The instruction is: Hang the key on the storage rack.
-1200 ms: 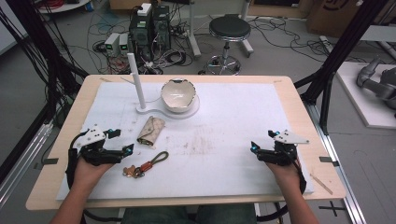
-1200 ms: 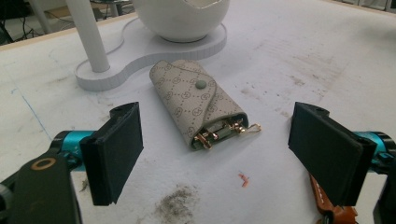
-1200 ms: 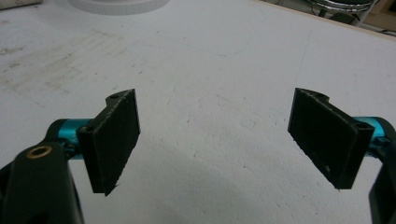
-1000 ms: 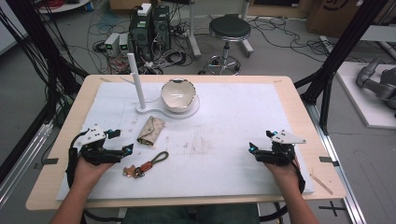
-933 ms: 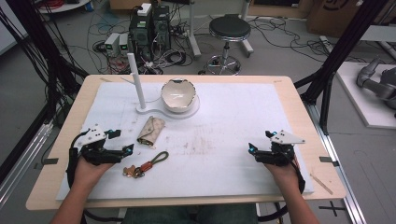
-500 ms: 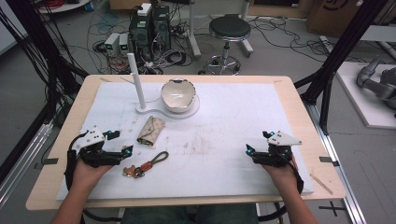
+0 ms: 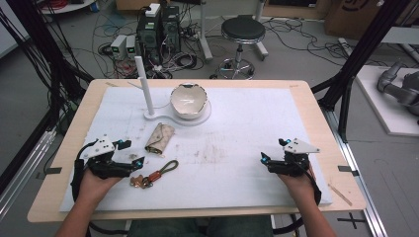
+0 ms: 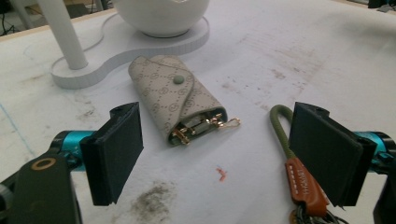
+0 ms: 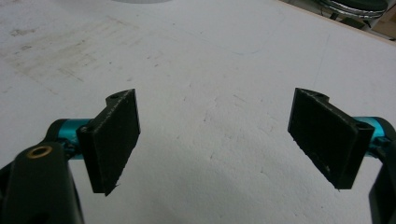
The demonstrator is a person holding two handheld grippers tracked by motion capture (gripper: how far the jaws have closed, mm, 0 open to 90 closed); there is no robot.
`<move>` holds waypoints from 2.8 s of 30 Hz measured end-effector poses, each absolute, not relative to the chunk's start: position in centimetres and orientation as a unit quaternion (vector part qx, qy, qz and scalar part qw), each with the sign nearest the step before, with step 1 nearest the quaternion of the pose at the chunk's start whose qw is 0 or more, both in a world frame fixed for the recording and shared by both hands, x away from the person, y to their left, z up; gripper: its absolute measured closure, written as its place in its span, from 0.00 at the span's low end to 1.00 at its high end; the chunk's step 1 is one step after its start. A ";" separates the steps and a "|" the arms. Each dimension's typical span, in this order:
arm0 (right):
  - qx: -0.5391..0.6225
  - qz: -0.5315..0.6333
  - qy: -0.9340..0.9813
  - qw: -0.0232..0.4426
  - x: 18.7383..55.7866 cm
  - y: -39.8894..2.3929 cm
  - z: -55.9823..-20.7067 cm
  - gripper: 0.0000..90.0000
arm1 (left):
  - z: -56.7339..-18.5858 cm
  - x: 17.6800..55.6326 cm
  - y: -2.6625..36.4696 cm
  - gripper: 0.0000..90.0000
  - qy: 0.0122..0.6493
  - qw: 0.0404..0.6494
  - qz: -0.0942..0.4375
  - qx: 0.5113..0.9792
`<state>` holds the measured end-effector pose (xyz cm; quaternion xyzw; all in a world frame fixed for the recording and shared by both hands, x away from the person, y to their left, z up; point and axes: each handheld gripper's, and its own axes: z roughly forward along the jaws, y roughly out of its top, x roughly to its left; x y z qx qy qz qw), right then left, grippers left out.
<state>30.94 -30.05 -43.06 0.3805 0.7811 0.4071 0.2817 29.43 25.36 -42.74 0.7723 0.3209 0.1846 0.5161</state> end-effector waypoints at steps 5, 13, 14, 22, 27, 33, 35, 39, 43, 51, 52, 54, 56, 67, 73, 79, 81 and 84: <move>0.381 0.407 0.781 0.282 30.9 -30.1 -43.0 0.19 | -42.6 29.0 24.2 0.20 0.308 0.516 0.176 0.780; 0.384 0.405 0.781 0.279 31.0 -30.2 -43.1 0.19 | -42.9 28.8 22.5 0.20 0.285 0.499 0.157 0.803; 0.385 0.407 0.780 0.279 31.0 -30.2 -43.1 0.19 | -42.9 28.7 22.2 0.20 0.283 0.498 0.154 0.805; 0.388 0.405 0.780 0.278 31.1 -30.3 -43.1 0.19 | -43.3 28.4 20.7 0.20 0.273 0.478 0.139 0.823; 0.384 0.403 0.782 0.280 31.1 -30.2 -43.2 0.19 | -43.6 28.4 20.1 0.20 0.270 0.459 0.130 0.836; 0.385 0.400 0.784 0.277 31.2 -30.1 -43.2 0.19 | -44.1 28.5 19.8 0.26 0.266 0.436 0.116 0.852; 0.384 0.400 0.785 0.275 31.2 -30.1 -43.2 0.19 | -44.3 28.5 19.7 0.27 0.272 0.420 0.118 0.858; 0.383 0.401 0.785 0.275 31.2 -30.1 -43.2 0.19 | -44.0 28.3 20.1 0.39 0.271 0.412 0.132 0.860; 0.380 0.400 0.787 0.276 31.2 -30.1 -43.2 0.19 | -44.1 28.4 20.3 0.41 0.281 0.410 0.128 0.858; 0.379 0.400 0.788 0.275 31.2 -30.0 -43.3 0.19 | -44.4 28.2 19.5 0.51 0.255 0.384 0.115 0.880; 0.379 0.400 0.788 0.275 31.2 -30.0 -43.3 0.19 | -44.4 28.2 19.6 0.53 0.256 0.382 0.116 0.880; 0.379 0.400 0.788 0.275 31.2 -30.0 -43.3 0.19 | -44.5 28.2 19.7 0.57 0.258 0.379 0.115 0.881; 0.379 0.399 0.788 0.275 31.2 -30.0 -43.3 0.19 | -44.5 28.2 19.9 0.60 0.260 0.375 0.115 0.882; 0.376 0.399 0.790 0.274 31.3 -30.0 -43.3 0.19 | -44.6 28.2 19.9 0.72 0.261 0.378 0.100 0.883; 0.377 0.399 0.791 0.271 31.2 -29.9 -43.3 0.19 | -44.3 28.1 19.6 0.76 0.261 0.373 0.101 0.885; 0.375 0.399 0.792 0.270 31.3 -29.9 -43.4 0.19 | -43.3 27.9 20.0 0.76 0.260 0.402 0.114 0.870; 0.376 0.397 0.792 0.270 31.2 -29.8 -43.4 0.19 | -42.7 27.9 20.4 0.76 0.273 0.415 0.118 0.860; 0.373 0.397 0.794 0.270 31.2 -29.6 -43.4 0.19 | -41.9 27.9 20.7 0.76 0.278 0.426 0.130 0.851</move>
